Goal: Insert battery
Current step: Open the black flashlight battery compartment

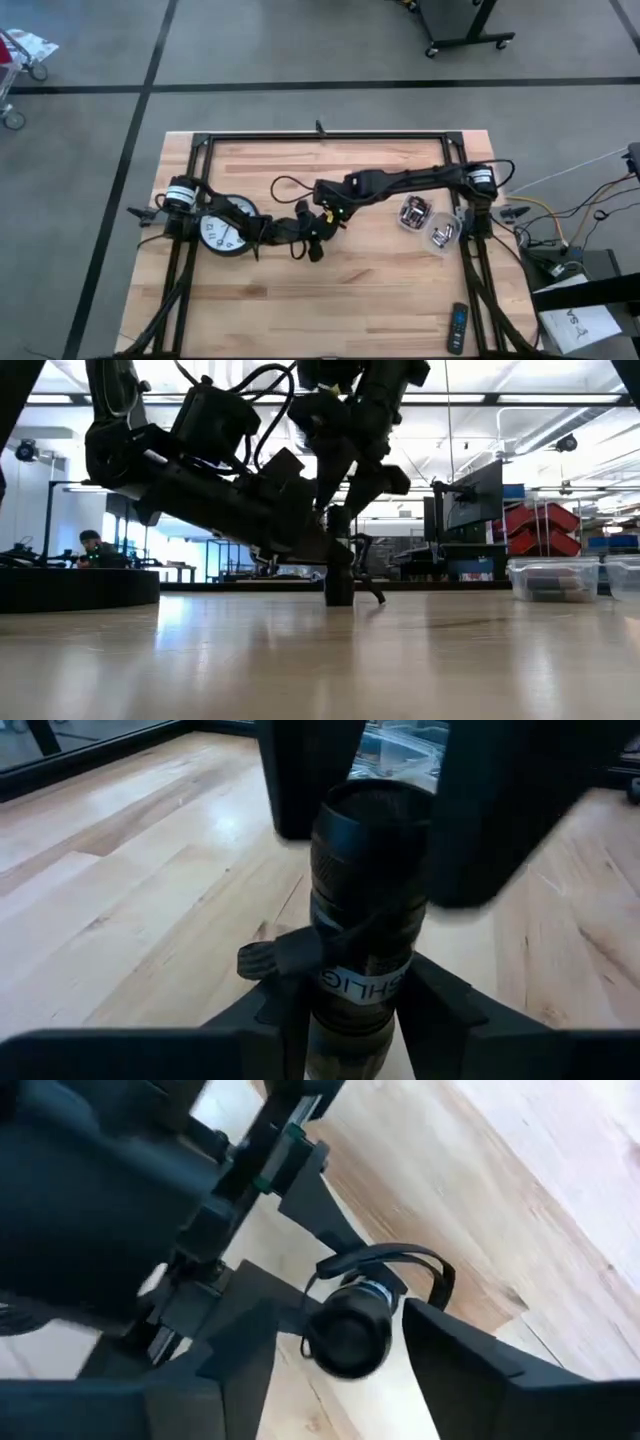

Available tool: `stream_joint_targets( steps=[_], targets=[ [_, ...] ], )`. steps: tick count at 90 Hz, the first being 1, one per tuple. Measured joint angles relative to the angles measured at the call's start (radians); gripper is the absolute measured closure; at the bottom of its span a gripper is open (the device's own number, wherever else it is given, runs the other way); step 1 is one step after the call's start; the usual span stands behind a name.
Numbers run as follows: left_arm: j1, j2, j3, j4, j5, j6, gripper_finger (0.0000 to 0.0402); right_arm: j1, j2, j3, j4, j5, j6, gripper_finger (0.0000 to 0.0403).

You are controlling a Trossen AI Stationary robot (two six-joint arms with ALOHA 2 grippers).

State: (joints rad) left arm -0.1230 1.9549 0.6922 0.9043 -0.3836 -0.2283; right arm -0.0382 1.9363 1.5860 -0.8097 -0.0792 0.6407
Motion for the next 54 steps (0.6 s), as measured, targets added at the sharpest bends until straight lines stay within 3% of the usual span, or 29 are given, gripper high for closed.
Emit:
stream_joint_targets(
  steps=[36, 54],
  targets=[
    [0.0, 0.0, 0.0, -0.01, 0.0, 0.0, 0.0299, 0.012, 0.006, 0.0, 0.003, 0.054, -0.064, 0.0296],
    [0.0, 0.0, 0.001, -0.021, 0.001, 0.008, 0.0302, 0.013, 0.005, 0.003, -0.014, 0.046, -0.119, 0.0301]
  ],
)
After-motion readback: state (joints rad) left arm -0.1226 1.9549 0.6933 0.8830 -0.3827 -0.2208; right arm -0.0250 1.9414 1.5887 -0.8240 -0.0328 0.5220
